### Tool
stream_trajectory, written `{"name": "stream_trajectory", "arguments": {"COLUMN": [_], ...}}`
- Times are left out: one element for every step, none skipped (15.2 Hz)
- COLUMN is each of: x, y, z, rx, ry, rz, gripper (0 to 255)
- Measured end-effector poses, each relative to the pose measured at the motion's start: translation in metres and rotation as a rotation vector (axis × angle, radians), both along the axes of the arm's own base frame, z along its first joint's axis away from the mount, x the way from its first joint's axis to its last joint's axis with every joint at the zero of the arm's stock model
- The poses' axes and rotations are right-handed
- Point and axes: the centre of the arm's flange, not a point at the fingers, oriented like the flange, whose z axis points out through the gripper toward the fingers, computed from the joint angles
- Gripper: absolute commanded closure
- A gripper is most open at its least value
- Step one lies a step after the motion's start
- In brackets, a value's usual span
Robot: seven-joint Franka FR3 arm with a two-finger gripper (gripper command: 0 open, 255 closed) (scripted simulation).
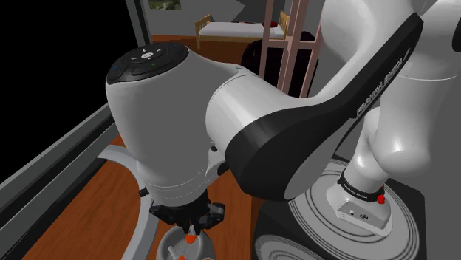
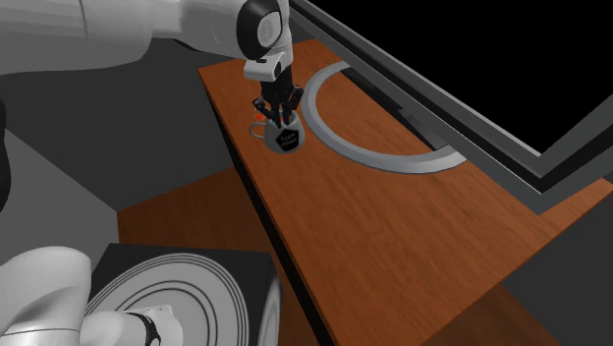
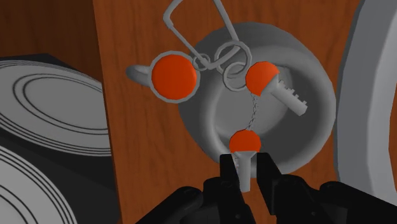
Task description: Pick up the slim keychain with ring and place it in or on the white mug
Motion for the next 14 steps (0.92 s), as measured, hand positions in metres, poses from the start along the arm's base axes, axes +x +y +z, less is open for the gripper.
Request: {"name": "stream_trajectory", "arguments": {"x": [0.0, 0.0, 0.0, 0.0, 0.0, 0.0, 0.0, -0.001, -0.001, -0.001, -0.001, -0.001, -0.001, -0.002], "y": [0.0, 0.0, 0.0, 0.0, 0.0, 0.0, 0.0, 0.0, 0.0, 0.0, 0.0, 0.0, 0.001, 0.002], "z": [0.0, 0.0, 0.0, 0.0, 0.0, 0.0, -0.001, -0.003, -0.004, -0.005, -0.005, -0.005, 0.002, 0.013], "rx": [0.0, 0.001, 0.001, 0.001, 0.001, 0.001, 0.002, 0.0, -0.001, -0.002, -0.002, -0.002, -0.002, -0.002], "ry": [-0.001, -0.002, -0.002, -0.002, -0.002, -0.002, -0.002, 0.001, 0.003, 0.003, 0.004, 0.004, 0.004, 0.004], "rz": [0.0, 0.0, 0.0, 0.0, 0.0, 0.0, -0.001, 0.0, 0.0, 0.001, 0.001, 0.001, 0.001, 0.0], "gripper": [255, 255, 255, 255, 255, 0, 0, 0, 0, 0, 0, 0, 0, 0]}}
